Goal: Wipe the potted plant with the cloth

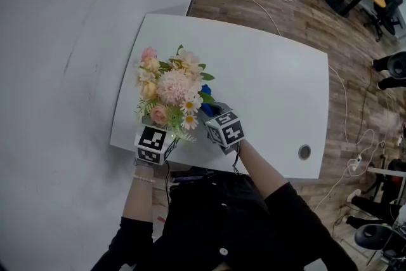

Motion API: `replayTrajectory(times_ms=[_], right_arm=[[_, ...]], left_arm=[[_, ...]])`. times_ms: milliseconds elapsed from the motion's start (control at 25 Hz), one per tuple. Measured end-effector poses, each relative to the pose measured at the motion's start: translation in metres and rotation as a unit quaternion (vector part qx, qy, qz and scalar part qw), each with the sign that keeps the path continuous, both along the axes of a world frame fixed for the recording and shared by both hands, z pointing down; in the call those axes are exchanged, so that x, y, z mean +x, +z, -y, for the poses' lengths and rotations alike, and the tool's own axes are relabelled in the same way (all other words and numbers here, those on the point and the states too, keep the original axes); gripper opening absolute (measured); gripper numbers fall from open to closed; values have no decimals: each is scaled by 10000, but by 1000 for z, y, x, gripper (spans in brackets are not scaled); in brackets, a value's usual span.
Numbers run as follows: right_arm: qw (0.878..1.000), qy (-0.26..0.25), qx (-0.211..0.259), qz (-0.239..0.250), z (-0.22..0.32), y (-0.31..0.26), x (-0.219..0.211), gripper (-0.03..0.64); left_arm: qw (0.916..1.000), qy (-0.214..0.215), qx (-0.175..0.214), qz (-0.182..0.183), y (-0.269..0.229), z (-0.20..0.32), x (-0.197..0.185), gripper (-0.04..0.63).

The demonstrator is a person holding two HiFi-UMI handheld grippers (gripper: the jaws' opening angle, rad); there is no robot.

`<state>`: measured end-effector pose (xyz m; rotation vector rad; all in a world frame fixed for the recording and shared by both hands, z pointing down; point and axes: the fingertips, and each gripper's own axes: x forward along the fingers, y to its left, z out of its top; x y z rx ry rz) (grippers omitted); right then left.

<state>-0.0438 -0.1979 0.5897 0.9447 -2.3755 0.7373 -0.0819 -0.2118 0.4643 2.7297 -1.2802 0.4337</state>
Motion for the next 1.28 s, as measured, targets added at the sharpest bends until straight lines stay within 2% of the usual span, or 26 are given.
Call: replayTrajectory(times_ms=[120, 480, 880, 1280], right_arm=[[9998, 88, -145, 127, -5, -2, -3, 78], [9998, 48, -45, 174, -18, -21, -8, 78], [9987, -132, 484, 124, -25, -54, -14, 78], [9921, -584, 1095, -167, -30, -90, -18, 78]], left_arm=[[10000, -35, -16, -44, 0, 0, 0, 255], [9999, -67, -25, -94, -2, -1, 1, 255], [9999, -32, -54, -84, -1, -1, 0, 255], [10000, 39, -76, -28, 0, -1, 1, 252]])
